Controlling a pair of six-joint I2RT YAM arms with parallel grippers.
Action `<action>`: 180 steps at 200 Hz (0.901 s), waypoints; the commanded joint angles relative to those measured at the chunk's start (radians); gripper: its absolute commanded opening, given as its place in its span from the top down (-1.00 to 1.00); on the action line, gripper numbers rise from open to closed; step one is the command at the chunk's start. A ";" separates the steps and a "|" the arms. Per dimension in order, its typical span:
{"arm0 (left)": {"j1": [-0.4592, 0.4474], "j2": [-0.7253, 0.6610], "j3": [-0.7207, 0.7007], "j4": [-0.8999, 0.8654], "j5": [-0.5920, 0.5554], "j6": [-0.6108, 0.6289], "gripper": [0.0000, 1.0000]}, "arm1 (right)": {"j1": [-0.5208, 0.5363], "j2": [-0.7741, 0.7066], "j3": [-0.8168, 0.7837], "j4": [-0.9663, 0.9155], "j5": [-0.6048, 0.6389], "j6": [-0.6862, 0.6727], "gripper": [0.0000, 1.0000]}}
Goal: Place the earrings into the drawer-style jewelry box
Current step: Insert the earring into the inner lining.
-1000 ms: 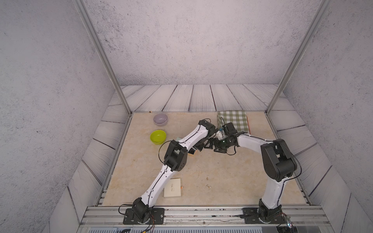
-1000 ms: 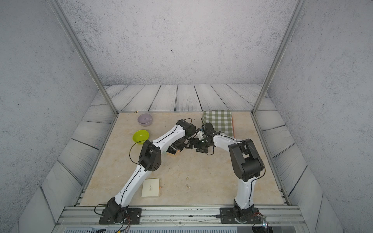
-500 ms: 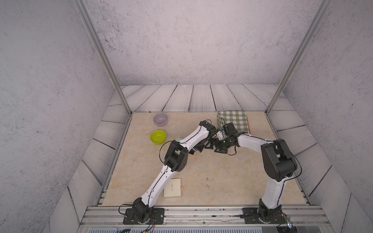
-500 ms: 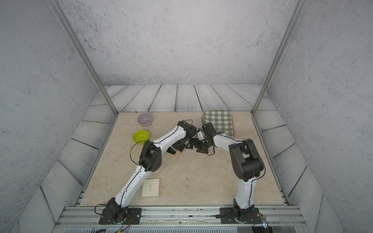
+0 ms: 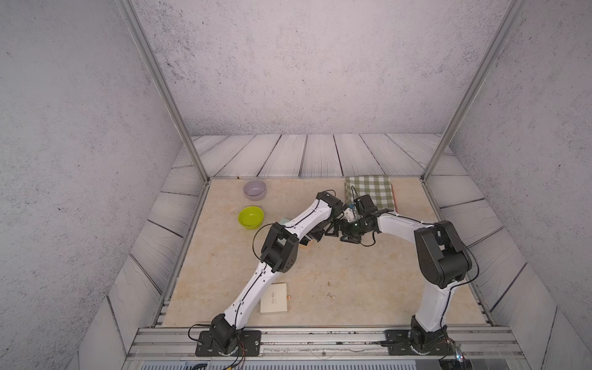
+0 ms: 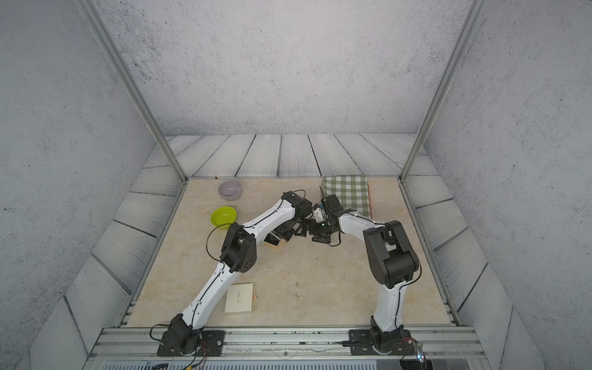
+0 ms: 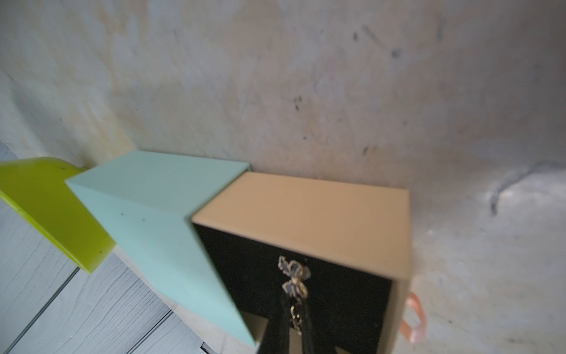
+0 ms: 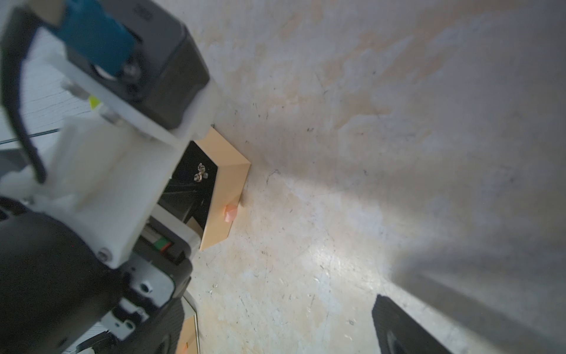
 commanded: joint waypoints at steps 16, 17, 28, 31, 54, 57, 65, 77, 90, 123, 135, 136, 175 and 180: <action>-0.020 -0.050 -0.012 -0.068 0.024 -0.011 0.73 | -0.001 -0.017 0.008 0.027 -0.019 0.011 -0.98; -0.019 -0.050 -0.012 -0.068 0.024 -0.011 0.72 | -0.001 -0.017 0.008 0.027 -0.019 0.011 -0.98; -0.020 -0.055 -0.012 -0.068 0.022 -0.012 0.63 | -0.001 -0.017 0.008 0.027 -0.021 0.012 -0.98; -0.020 -0.057 -0.014 -0.069 0.021 -0.011 0.60 | -0.002 -0.017 0.008 0.028 -0.021 0.012 -0.97; -0.019 -0.065 -0.015 -0.069 0.016 -0.012 0.46 | -0.002 -0.017 0.008 0.030 -0.021 0.015 -0.98; -0.019 -0.065 -0.015 -0.068 0.016 -0.013 0.46 | -0.001 -0.017 0.008 0.030 -0.021 0.014 -0.98; -0.019 -0.068 -0.015 -0.070 0.016 -0.014 0.45 | -0.002 -0.017 0.008 0.030 -0.020 0.013 -0.98; -0.018 -0.071 -0.014 -0.072 0.018 -0.015 0.45 | -0.002 -0.016 0.008 0.032 -0.021 0.013 -0.98; -0.019 -0.076 -0.009 -0.074 0.018 -0.017 0.44 | -0.002 -0.016 0.008 0.033 -0.022 0.014 -0.98; -0.019 -0.101 0.021 -0.081 0.035 -0.023 0.45 | -0.002 -0.015 0.008 0.037 -0.024 0.018 -0.97; -0.019 -0.117 0.027 -0.077 0.045 -0.023 0.45 | -0.002 -0.013 0.008 0.041 -0.024 0.019 -0.98; -0.019 -0.118 0.027 -0.077 0.046 -0.024 0.45 | -0.001 -0.014 0.008 0.041 -0.024 0.019 -0.98; -0.008 -0.151 0.036 -0.062 0.095 -0.049 0.45 | -0.001 -0.003 -0.002 0.055 -0.039 0.027 -0.98; -0.002 -0.185 0.028 -0.053 0.106 -0.052 0.45 | -0.002 -0.002 -0.004 0.056 -0.042 0.029 -0.97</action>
